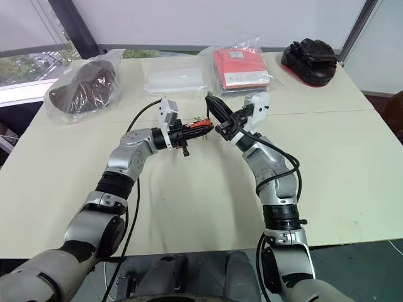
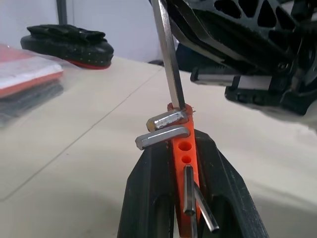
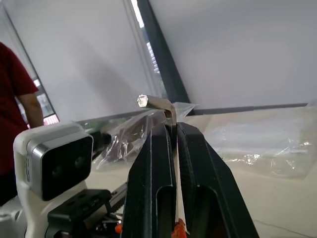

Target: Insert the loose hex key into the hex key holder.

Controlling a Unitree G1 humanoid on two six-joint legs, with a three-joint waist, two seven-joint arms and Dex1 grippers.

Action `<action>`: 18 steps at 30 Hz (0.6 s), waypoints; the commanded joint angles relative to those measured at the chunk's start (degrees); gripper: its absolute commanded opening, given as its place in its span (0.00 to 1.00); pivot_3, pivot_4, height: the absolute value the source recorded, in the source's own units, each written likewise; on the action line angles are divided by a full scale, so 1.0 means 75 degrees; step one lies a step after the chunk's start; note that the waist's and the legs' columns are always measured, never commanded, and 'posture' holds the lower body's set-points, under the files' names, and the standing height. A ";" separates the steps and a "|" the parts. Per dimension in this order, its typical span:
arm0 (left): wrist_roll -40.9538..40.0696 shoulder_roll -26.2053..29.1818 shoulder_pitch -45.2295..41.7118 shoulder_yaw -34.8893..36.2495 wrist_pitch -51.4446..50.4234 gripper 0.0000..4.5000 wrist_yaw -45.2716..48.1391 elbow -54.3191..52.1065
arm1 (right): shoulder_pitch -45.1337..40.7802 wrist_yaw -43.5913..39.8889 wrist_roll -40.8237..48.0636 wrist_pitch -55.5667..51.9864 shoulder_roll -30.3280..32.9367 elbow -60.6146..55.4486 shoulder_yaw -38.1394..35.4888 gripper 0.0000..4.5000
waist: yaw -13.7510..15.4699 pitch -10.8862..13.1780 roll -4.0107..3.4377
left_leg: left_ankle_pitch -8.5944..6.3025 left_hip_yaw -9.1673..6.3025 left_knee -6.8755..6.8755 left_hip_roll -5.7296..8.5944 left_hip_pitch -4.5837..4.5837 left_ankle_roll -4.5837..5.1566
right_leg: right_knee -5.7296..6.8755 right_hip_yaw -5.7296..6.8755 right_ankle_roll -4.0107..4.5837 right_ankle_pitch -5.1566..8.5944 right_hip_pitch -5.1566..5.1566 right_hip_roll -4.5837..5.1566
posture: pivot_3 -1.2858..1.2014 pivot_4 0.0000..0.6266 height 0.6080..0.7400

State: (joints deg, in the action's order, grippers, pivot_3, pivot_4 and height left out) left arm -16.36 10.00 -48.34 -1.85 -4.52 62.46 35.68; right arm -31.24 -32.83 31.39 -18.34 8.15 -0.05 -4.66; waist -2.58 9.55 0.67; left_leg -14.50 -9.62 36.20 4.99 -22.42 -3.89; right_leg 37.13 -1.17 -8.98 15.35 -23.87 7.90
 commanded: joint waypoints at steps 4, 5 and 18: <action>0.0009 -0.0079 -0.0658 0.0158 0.0717 0.00 -0.0142 -0.0055 | 0.0179 -0.0321 0.0014 -0.0249 0.0181 -0.0235 0.0258 0.01 | 0.0002 0.0000 0.0000 | 0.0000 0.0001 0.0000 0.0000 -0.0001 0.0000 | -0.0001 0.0000 0.0000 0.0000 0.0000 0.0000 | 0.52 0.24 1.00; -0.0117 -0.0133 -0.0703 0.0263 0.0570 0.00 -0.0218 -0.0052 | 0.0199 -0.0355 0.0002 -0.0242 0.0197 -0.0252 0.0276 0.01 | 0.0002 0.0000 0.0000 | 0.0000 0.0000 0.0000 0.0000 -0.0001 0.0000 | 0.0000 0.0000 0.0000 0.0000 0.0000 0.0000 | 0.52 0.24 1.00; -0.0431 -0.0198 -0.0670 0.0467 0.0056 0.00 -0.0227 -0.0275 | 0.0319 -0.0493 -0.0181 -0.0201 0.0305 -0.0299 0.0382 0.01 | -0.0003 0.0000 0.0001 | 0.0000 0.0000 0.0000 0.0000 -0.0001 0.0000 | 0.0001 0.0000 0.0000 0.0000 -0.0001 0.0000 | 0.52 0.24 1.00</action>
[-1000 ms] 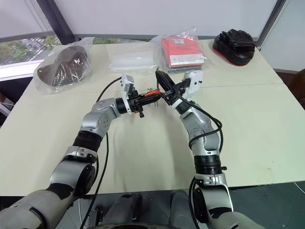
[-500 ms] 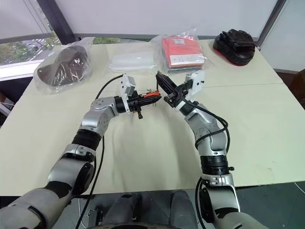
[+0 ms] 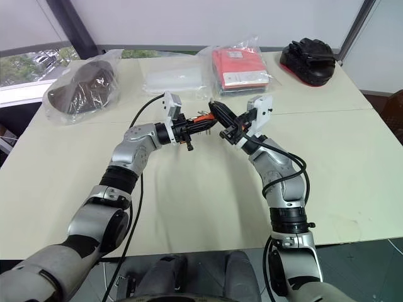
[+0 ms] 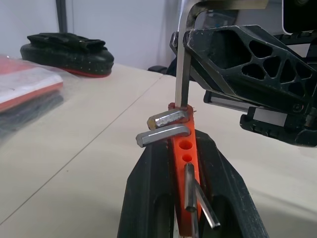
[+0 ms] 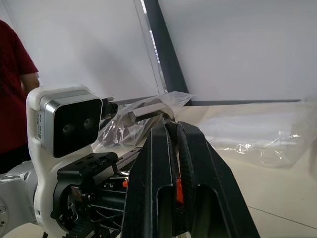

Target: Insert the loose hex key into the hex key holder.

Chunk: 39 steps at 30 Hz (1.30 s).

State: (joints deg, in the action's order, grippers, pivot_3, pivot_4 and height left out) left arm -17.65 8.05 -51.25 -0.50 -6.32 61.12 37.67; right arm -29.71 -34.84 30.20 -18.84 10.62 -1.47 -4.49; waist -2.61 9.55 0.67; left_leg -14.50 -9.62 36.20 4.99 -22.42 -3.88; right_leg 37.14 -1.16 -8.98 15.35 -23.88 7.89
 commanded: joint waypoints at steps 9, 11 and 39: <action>-0.0081 0.0151 0.0219 0.0074 0.0364 0.00 0.0002 -0.0810 | 0.0051 -0.0055 0.0007 -0.0232 0.0122 -0.0159 0.0082 0.82 | 0.0012 0.0000 0.0000 | 0.0000 0.0000 0.0001 0.0000 0.0000 0.0000 | -0.0001 0.0000 0.0000 0.0000 0.0001 0.0001 | 0.52 0.24 1.00; -0.0055 0.0162 0.0336 0.0047 0.0339 0.00 -0.0050 -0.0902 | 0.0052 0.0112 -0.0142 -0.0154 0.0195 -0.0208 0.0026 0.99 | 0.0014 0.0000 0.0000 | 0.0000 -0.0001 0.0003 0.0001 0.0000 0.0000 | 0.0000 0.0000 0.0000 0.0000 0.0002 0.0001 | 0.52 0.24 1.00; -0.1191 0.0683 0.1468 0.0041 -0.5107 0.00 -0.0893 -0.2470 | 0.1620 -0.1268 -0.0595 -0.0884 0.3038 -0.2016 0.0577 0.99 | 0.0104 0.0002 0.0003 | -0.0012 -0.0001 0.0019 0.0002 0.0002 0.0022 | -0.0008 0.0002 -0.0001 0.0001 0.0022 0.0002 | 0.52 0.24 1.00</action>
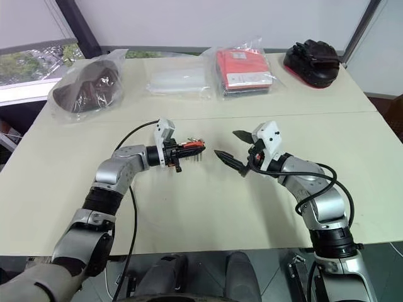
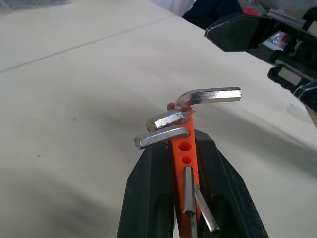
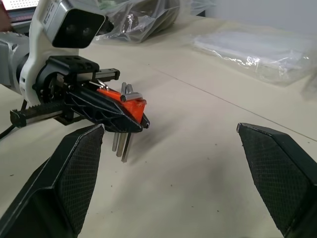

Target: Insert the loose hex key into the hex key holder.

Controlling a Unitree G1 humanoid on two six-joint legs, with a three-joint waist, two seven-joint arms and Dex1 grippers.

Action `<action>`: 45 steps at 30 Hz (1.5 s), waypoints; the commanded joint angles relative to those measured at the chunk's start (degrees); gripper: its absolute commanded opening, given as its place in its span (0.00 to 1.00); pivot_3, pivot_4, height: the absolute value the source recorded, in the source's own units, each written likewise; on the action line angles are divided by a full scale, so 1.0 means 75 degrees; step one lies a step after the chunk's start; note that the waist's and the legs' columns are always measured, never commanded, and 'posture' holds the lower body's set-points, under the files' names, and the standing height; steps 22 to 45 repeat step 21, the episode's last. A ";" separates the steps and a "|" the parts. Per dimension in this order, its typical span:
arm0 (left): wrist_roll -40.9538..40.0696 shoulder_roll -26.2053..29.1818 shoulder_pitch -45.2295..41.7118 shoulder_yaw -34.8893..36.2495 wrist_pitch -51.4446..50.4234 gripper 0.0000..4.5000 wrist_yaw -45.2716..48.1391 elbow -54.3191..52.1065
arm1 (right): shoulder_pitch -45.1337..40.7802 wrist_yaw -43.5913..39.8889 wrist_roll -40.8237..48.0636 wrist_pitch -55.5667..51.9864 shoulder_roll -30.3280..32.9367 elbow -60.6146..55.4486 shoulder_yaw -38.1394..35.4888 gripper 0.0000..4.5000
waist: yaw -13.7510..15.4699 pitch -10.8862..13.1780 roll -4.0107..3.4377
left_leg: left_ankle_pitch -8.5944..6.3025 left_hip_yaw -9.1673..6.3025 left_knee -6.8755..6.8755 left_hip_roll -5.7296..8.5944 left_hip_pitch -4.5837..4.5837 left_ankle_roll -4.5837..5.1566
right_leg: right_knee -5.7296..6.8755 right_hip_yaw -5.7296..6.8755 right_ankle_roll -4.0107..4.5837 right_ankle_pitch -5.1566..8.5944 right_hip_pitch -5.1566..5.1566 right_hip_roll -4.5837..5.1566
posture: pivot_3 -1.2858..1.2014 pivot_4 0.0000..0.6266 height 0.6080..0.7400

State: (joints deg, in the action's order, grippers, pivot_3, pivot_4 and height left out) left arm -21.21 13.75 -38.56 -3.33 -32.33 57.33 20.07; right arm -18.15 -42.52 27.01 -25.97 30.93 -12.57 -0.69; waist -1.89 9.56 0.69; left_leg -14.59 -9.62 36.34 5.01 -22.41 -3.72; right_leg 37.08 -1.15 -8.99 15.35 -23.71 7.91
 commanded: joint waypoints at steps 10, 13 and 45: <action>-0.1017 -0.0336 -0.0710 0.1239 -0.3335 1.00 -0.2050 0.0811 | 0.0400 -0.1015 -0.1395 0.0817 0.1513 -0.0624 0.0634 1.00 | -0.0021 0.0001 0.0005 | 0.0002 -0.0003 0.0013 0.0000 0.0001 -0.0004 | 0.0001 0.0005 -0.0004 0.0002 0.0006 -0.0002 | 0.52 0.24 1.00; -0.0569 -0.0111 -0.0620 0.0964 -0.2846 1.00 -0.2444 0.0685 | 0.0457 -0.1110 -0.1402 0.0794 0.1521 -0.0662 0.0624 1.00 | -0.0022 0.0001 0.0005 | 0.0001 -0.0003 0.0019 0.0000 0.0012 -0.0003 | -0.0003 0.0006 -0.0004 0.0002 0.0024 -0.0001 | 0.52 0.24 1.00; 0.0341 0.0892 0.0667 0.0650 -0.0399 1.00 -0.2803 -0.1716 | 0.0957 -0.0919 -0.1077 0.0515 0.1405 -0.0989 0.0085 1.00 | -0.0079 0.0000 0.0003 | 0.0002 0.0009 -0.0015 -0.0008 0.0025 -0.0006 | -0.0010 -0.0007 -0.0002 0.0002 0.0014 -0.0002 | 0.52 0.24 1.00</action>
